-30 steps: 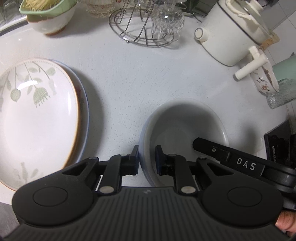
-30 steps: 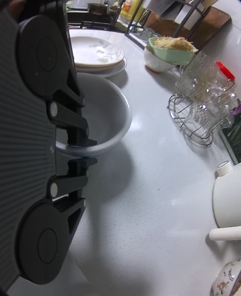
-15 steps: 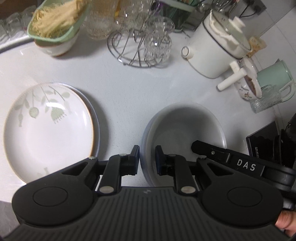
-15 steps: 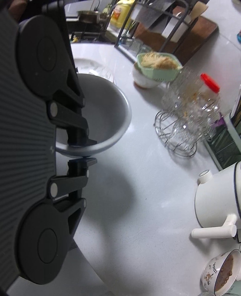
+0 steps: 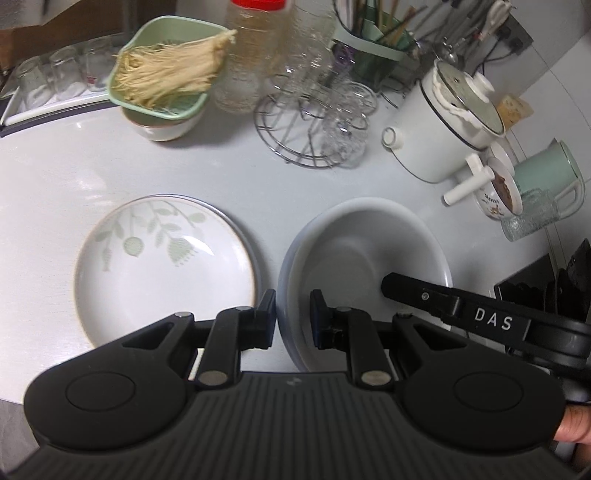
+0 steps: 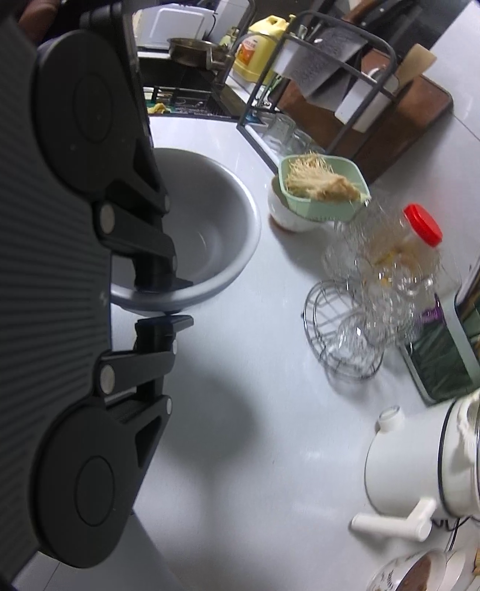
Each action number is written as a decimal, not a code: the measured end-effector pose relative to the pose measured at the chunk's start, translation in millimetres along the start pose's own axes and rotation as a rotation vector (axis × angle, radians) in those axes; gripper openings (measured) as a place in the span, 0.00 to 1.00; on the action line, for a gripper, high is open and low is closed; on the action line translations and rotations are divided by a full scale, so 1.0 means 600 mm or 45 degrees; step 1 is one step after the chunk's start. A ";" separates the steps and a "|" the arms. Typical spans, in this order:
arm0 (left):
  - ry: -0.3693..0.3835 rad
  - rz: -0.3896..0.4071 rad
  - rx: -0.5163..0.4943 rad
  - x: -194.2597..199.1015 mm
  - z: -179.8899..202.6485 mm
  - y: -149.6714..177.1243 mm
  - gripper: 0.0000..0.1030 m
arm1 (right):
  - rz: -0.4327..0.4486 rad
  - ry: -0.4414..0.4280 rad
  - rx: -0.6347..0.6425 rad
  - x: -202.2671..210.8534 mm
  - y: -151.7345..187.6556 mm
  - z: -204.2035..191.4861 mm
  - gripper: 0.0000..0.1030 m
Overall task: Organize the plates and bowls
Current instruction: 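Carry the nested bowls over the plate stack and lower them onto it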
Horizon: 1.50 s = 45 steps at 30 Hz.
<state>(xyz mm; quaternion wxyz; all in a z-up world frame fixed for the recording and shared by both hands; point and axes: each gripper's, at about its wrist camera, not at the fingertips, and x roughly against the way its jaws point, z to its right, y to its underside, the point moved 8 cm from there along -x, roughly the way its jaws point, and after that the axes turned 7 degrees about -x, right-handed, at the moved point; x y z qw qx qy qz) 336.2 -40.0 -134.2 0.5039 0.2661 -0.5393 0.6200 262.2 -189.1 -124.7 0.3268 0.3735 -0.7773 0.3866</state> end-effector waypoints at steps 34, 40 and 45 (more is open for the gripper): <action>-0.018 -0.115 0.305 -0.085 -0.270 0.045 0.22 | -0.258 0.142 0.213 -0.242 0.073 -0.152 0.17; 0.028 -0.142 0.220 -0.089 -0.267 0.040 0.36 | -0.228 0.213 0.161 -0.239 0.090 -0.136 0.17; 0.069 -0.098 0.118 -0.065 -0.266 0.024 0.44 | -0.090 0.276 0.121 -0.204 0.086 -0.134 0.25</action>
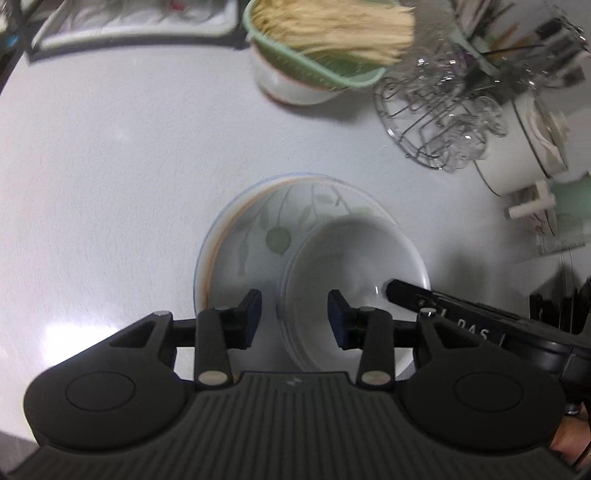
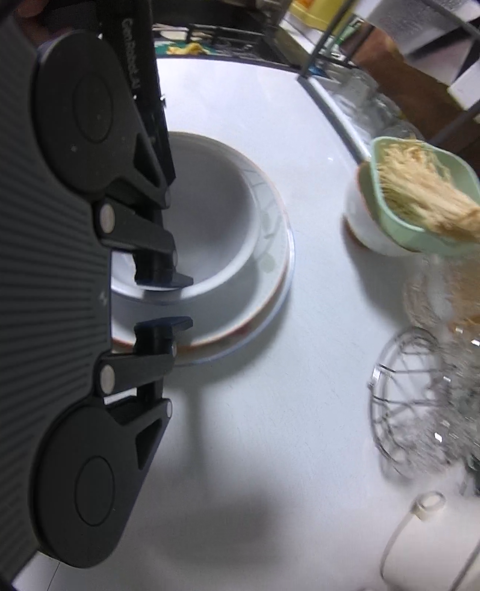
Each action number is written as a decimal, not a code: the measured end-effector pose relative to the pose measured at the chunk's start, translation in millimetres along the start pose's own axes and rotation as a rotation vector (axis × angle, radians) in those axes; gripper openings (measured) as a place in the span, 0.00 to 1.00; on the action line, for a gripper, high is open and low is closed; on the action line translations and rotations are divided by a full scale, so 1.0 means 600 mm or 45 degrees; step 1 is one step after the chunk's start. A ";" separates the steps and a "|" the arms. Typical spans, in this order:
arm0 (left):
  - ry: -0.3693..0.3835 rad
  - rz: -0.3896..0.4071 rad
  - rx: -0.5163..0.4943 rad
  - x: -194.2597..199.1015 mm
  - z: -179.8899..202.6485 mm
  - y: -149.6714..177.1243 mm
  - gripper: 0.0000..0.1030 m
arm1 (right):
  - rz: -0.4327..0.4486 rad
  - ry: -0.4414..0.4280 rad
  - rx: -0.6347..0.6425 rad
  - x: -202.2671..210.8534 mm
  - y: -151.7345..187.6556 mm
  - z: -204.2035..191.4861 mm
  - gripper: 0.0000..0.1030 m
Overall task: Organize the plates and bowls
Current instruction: 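Carry the nested bowls over the plate stack and lower them onto it, then open both grippers and pull the tools back from the stack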
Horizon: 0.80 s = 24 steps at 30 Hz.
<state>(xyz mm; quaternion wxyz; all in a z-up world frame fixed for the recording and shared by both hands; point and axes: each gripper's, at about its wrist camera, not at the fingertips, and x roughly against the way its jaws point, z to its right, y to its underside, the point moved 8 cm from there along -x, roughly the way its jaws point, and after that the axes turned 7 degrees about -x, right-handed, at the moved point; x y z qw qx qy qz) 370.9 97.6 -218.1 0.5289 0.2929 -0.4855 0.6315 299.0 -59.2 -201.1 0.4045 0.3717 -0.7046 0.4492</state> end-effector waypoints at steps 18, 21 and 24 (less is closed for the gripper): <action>-0.128 0.395 -0.196 0.250 0.060 0.021 0.45 | 0.377 -0.133 0.107 0.193 -0.017 -0.029 0.27; -0.184 0.446 -0.183 0.289 0.069 0.054 0.45 | 0.424 -0.170 0.152 0.234 0.002 -0.025 0.27; -0.201 0.504 -0.153 0.324 0.084 0.095 0.45 | 0.468 -0.203 0.186 0.271 0.024 -0.018 0.27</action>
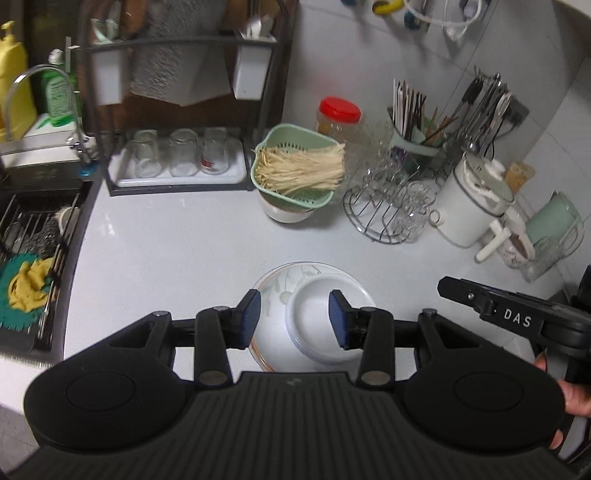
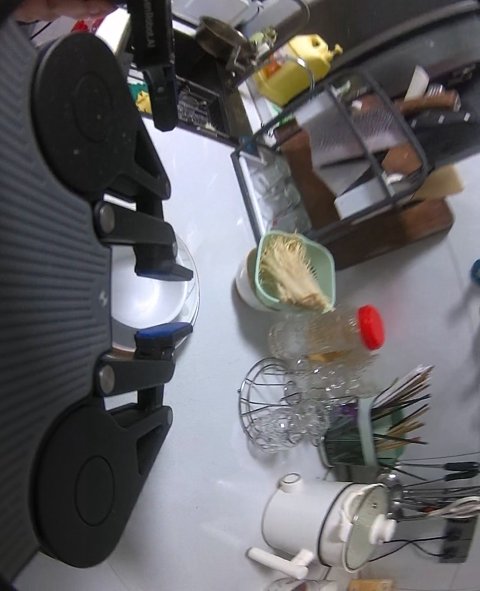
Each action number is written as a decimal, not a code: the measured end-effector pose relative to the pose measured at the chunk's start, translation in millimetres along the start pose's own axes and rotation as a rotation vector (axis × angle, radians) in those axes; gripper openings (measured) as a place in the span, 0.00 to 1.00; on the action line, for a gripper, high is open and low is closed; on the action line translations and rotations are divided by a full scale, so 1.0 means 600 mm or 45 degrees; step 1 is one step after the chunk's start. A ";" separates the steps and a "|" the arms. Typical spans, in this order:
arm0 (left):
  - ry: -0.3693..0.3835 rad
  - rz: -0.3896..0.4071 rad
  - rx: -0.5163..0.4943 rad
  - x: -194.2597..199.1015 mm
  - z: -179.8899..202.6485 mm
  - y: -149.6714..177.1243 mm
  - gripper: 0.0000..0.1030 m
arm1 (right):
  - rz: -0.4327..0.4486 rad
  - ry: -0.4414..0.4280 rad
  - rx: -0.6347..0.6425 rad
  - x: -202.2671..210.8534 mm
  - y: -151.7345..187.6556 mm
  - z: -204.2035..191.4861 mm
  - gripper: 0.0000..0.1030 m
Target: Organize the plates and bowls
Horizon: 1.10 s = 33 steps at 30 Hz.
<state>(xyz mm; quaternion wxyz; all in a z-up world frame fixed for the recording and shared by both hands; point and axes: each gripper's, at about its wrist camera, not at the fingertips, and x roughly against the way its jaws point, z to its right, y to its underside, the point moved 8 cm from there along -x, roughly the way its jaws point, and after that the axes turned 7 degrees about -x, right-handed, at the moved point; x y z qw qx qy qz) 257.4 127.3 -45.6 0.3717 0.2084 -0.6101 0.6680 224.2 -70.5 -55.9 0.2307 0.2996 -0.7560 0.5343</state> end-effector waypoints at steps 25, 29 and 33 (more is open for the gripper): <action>-0.204 0.170 0.006 0.239 0.137 0.262 0.91 | 0.159 -0.074 0.083 0.240 0.177 0.072 0.79; -0.225 0.185 0.005 0.254 0.147 0.292 0.93 | 0.162 -0.091 0.093 0.251 0.204 0.072 0.79; -0.248 0.189 0.020 0.261 0.154 0.317 0.94 | 0.164 -0.117 0.098 0.264 0.224 0.071 0.79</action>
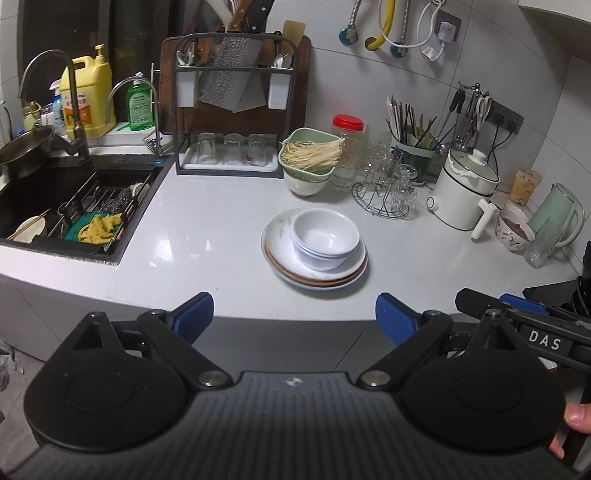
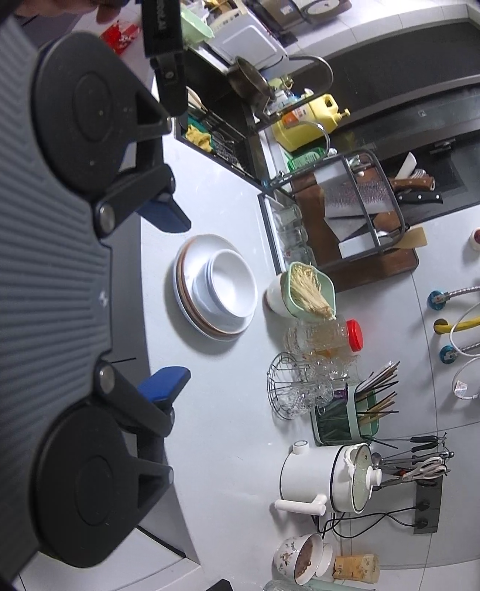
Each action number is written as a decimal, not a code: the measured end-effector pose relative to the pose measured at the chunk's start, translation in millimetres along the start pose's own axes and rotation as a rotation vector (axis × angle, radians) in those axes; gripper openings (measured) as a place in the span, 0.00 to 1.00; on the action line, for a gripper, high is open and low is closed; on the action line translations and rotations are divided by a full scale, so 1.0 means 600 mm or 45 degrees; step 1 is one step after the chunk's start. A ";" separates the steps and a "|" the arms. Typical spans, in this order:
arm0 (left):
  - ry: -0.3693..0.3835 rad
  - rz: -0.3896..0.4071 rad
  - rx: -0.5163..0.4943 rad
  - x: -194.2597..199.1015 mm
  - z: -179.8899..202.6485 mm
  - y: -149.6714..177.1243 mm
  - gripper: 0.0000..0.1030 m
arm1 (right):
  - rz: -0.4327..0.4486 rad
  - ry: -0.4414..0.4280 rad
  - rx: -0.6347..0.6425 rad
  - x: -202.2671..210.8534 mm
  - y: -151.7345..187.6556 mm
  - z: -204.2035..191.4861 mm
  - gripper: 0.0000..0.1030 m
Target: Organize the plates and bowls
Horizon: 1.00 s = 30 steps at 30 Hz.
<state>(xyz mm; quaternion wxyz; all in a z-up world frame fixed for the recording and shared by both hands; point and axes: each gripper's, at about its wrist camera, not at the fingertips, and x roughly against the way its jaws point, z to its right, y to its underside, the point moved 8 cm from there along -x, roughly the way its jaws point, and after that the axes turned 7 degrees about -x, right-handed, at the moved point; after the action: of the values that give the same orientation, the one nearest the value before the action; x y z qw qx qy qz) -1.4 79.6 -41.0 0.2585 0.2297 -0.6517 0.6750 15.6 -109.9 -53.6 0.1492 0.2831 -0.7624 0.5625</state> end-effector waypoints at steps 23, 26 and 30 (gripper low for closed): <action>-0.069 0.028 0.010 0.015 0.013 0.035 0.97 | 0.025 0.022 0.062 0.025 0.025 0.030 0.88; -0.073 0.024 0.023 0.018 0.012 0.042 0.97 | 0.024 0.016 0.067 0.026 0.026 0.029 0.88; -0.080 0.028 0.025 0.022 0.011 0.046 0.97 | 0.023 0.011 0.075 0.030 0.030 0.027 0.88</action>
<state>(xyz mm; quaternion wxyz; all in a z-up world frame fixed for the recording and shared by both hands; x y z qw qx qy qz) -29.7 72.9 -53.4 0.2282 0.2460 -0.6554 0.6767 -8.0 -125.9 -63.2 0.1391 0.2781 -0.7473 0.5872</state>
